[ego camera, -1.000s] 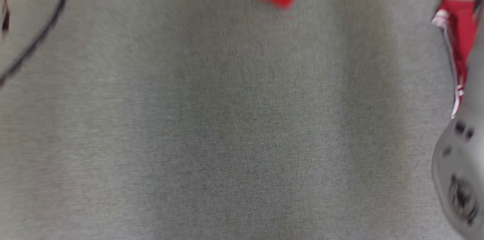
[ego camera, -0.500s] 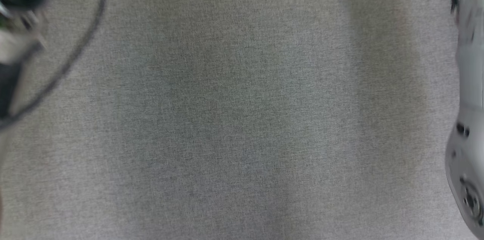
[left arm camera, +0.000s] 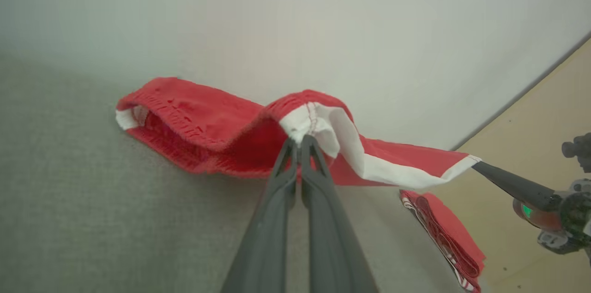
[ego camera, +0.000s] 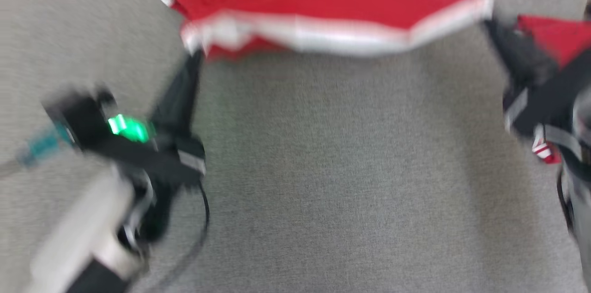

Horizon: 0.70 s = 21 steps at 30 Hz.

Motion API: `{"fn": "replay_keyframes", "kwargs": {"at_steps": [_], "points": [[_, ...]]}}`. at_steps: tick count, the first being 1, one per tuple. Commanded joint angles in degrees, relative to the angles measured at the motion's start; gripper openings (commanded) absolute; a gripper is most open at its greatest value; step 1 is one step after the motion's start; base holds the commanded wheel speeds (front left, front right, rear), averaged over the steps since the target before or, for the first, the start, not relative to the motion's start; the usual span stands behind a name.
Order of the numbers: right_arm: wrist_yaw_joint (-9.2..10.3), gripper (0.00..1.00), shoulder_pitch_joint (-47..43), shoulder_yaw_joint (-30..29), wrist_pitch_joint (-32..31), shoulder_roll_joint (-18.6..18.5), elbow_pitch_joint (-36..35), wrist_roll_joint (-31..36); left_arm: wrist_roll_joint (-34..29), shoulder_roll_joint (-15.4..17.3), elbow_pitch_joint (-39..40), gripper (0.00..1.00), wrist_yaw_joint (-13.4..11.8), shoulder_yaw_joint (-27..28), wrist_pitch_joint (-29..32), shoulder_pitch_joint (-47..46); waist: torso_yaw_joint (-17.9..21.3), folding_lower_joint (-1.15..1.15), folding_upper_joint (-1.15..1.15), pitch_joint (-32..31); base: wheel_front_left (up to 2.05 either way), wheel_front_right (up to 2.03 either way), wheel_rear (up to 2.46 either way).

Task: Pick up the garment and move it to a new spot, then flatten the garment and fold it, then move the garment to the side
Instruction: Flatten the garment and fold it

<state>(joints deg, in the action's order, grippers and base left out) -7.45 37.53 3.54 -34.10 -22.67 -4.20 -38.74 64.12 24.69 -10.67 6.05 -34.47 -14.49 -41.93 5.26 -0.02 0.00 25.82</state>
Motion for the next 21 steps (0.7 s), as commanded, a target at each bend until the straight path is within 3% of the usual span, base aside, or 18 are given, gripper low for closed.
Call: {"fn": "replay_keyframes", "kwargs": {"at_steps": [1,10,15,21], "points": [[-0.06,0.00,-4.2,-1.1,-2.0,-0.8,-3.2,-0.2,0.2,-0.4,1.0,0.00,-0.1,0.2,-0.5,3.3,-2.6,0.02,0.00,-7.6,0.00,0.00,0.00],[-0.06,0.00,-33.1,-11.6,-17.7,0.7,-22.9,-3.1,-8.2,1.2,6.1,0.00,-4.8,-2.2,-0.7,21.6,-5.6,0.02,0.00,-14.6,0.00,0.00,0.00],[-0.06,0.00,-46.4,-16.9,-25.7,6.1,-29.8,-5.6,-10.2,3.2,7.8,0.00,-7.8,-4.6,0.2,28.9,-7.0,0.02,0.00,-16.1,0.00,0.00,0.00],[-0.06,0.00,-57.7,-18.7,-33.1,13.4,-34.4,-7.0,-11.5,6.3,10.5,0.00,-11.5,-7.4,3.2,35.0,-7.8,0.02,0.00,-16.1,0.00,0.00,0.00]]}}
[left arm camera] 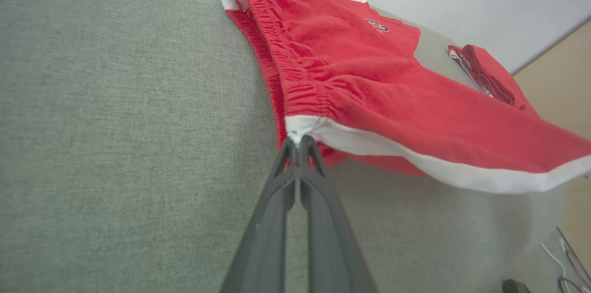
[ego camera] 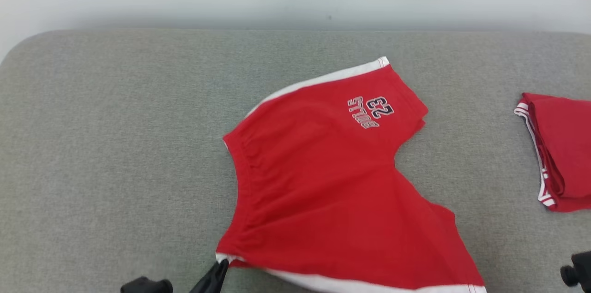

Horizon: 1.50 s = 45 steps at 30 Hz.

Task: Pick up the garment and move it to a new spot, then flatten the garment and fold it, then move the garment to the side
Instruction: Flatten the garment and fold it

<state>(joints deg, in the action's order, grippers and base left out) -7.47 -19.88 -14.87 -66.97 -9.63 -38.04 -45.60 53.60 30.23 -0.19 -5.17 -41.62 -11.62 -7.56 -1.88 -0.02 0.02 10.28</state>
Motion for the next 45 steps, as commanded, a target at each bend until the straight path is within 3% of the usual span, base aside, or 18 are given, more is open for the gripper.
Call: {"fn": "replay_keyframes", "kwargs": {"at_steps": [1,4,9,12,15,24,34,45], "points": [[-0.05,0.00,-1.7,-0.9,-1.2,1.2,-1.2,-0.1,-1.9,1.4,0.5,0.00,-0.7,-1.2,0.8,1.2,-0.8,0.02,-0.02,-0.5,0.00,0.00,0.00],[-0.05,0.00,-1.4,-2.4,-1.0,2.6,-3.6,0.7,-1.7,1.1,2.6,0.00,-1.1,-1.3,0.2,2.4,-0.9,0.02,-0.02,-0.1,0.00,0.00,0.00],[-0.05,0.00,7.4,-2.3,4.6,0.1,-1.8,2.0,-3.8,-0.2,3.3,0.00,0.2,-1.7,-0.7,-0.9,-1.4,0.02,-0.02,1.4,0.00,0.00,0.00],[-0.06,0.00,17.7,-0.6,10.4,-4.6,6.0,5.2,-5.3,-2.1,1.2,0.00,1.3,-2.2,0.1,-5.8,-2.2,0.02,-0.02,3.4,0.00,0.00,0.00],[-0.05,0.00,23.3,1.2,13.4,-6.1,10.9,6.3,-6.1,-3.0,-0.3,0.00,1.6,-2.4,0.8,-8.3,-2.7,0.02,-0.02,4.5,0.00,0.00,0.00],[-0.05,0.00,44.0,11.5,21.3,-12.4,30.0,12.0,-3.1,-10.0,-8.1,0.00,-0.9,0.1,4.7,-18.6,-6.8,0.02,-0.02,8.5,0.00,0.00,0.00],[-0.05,0.00,57.9,16.3,25.3,-13.6,45.7,18.3,-3.1,-14.2,-15.9,0.00,-2.3,1.7,5.5,-27.3,-8.6,0.02,-0.02,10.6,0.00,0.00,0.00],[-0.05,0.00,68.0,20.7,31.1,-14.8,56.7,22.7,-3.4,-18.0,-18.9,0.00,-2.5,1.1,6.7,-33.5,-9.1,0.02,-0.02,12.8,0.00,0.00,0.00]]}}
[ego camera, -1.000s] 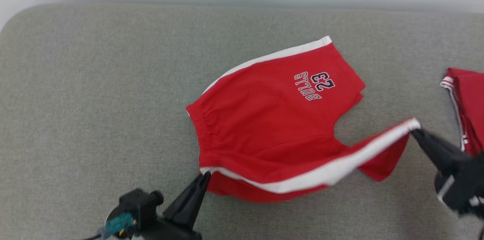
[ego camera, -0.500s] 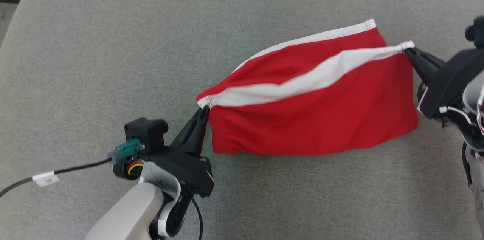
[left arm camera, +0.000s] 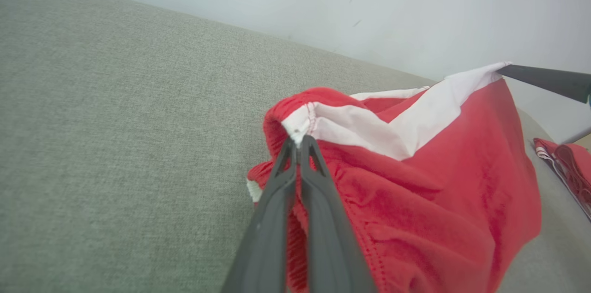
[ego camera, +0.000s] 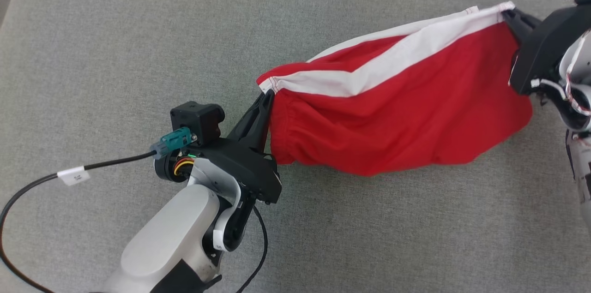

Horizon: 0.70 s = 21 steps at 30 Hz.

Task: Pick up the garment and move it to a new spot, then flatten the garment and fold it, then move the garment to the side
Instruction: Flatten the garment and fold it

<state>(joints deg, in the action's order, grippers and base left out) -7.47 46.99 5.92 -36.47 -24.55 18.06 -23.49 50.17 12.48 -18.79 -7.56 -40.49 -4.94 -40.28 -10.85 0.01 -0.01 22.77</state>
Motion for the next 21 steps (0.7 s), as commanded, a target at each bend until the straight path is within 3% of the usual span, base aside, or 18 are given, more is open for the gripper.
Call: {"fn": "replay_keyframes", "kwargs": {"at_steps": [1,14,15,16,17,21], "points": [[-0.05,0.00,1.7,0.0,1.2,0.2,1.6,0.9,0.0,-0.4,-0.6,0.00,-0.2,-0.1,0.2,-1.1,-0.1,-0.01,0.01,0.6,0.00,0.00,0.00],[-0.05,0.00,9.3,0.0,9.0,0.2,12.1,5.2,-1.1,-1.6,-3.9,0.00,-1.7,-0.4,0.0,-4.0,-1.8,-0.01,0.01,3.2,0.00,0.00,0.00],[-0.05,0.07,9.7,-0.2,9.5,0.5,12.7,5.2,-1.2,-1.7,-4.2,0.00,-1.3,-0.6,-0.1,-4.2,-1.8,-0.01,0.01,3.3,0.00,0.00,0.00],[-0.05,1.00,10.1,-0.4,9.8,0.9,13.3,5.1,-1.5,-1.8,-4.4,0.44,-1.2,-0.8,-0.4,-4.5,-1.9,-0.01,0.01,3.4,0.00,0.00,0.00],[-0.05,1.00,10.6,-0.6,10.2,1.2,13.9,5.3,-1.6,-1.9,-4.6,1.00,-1.2,-0.6,-0.8,-4.8,-1.9,-0.01,0.01,3.5,0.00,0.00,0.00],[-0.05,1.00,11.9,-0.1,10.6,1.6,15.0,4.9,-2.8,-1.6,-5.2,1.00,-0.6,-1.0,-2.6,-5.6,-1.7,-0.01,0.01,3.1,0.00,0.00,0.00]]}}
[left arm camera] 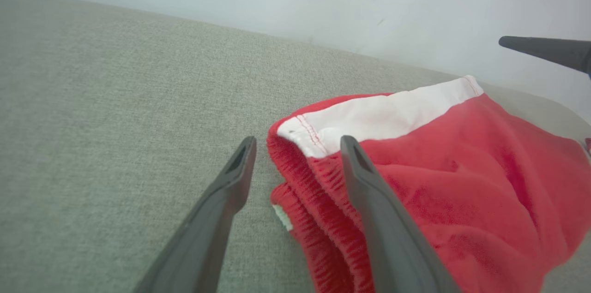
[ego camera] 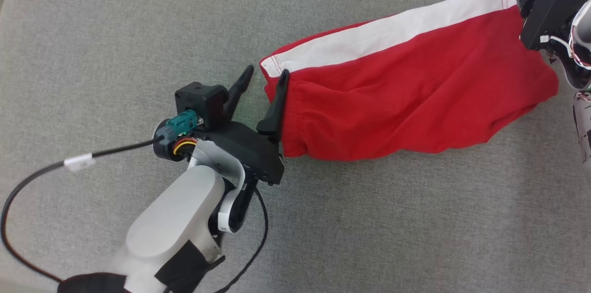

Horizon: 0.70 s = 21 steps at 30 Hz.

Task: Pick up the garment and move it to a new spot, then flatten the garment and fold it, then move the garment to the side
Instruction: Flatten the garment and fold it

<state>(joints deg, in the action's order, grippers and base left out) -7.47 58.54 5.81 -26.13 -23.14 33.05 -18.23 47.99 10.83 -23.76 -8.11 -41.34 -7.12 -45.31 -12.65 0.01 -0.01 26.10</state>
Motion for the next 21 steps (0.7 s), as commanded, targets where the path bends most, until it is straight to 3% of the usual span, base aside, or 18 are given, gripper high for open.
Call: {"fn": "replay_keyframes", "kwargs": {"at_steps": [1,5,11,21], "points": [[-0.05,1.00,0.3,0.2,-0.1,0.2,0.1,-0.6,-1.3,0.6,-0.1,1.00,-0.2,-0.1,-1.2,-0.5,0.2,-0.01,0.01,-0.5,0.00,0.00,0.00],[-0.05,1.00,-1.7,0.4,-5.9,-0.5,1.0,-1.4,-3.8,3.0,1.3,1.00,-1.4,0.0,-5.0,2.4,0.9,-0.01,0.01,-2.9,0.00,0.00,0.00],[-0.05,1.00,-6.6,-3.6,-14.2,-0.3,-0.2,-1.2,-6.6,7.4,7.6,1.00,-2.6,2.4,-7.8,10.4,1.5,-0.01,0.01,-5.9,0.00,0.00,0.00],[-0.05,1.00,-12.1,-12.8,-16.9,4.3,-3.2,4.5,-12.0,9.7,18.6,1.00,-3.7,9.9,-8.1,23.6,0.3,-0.01,0.01,-5.5,0.00,0.00,0.00]]}}
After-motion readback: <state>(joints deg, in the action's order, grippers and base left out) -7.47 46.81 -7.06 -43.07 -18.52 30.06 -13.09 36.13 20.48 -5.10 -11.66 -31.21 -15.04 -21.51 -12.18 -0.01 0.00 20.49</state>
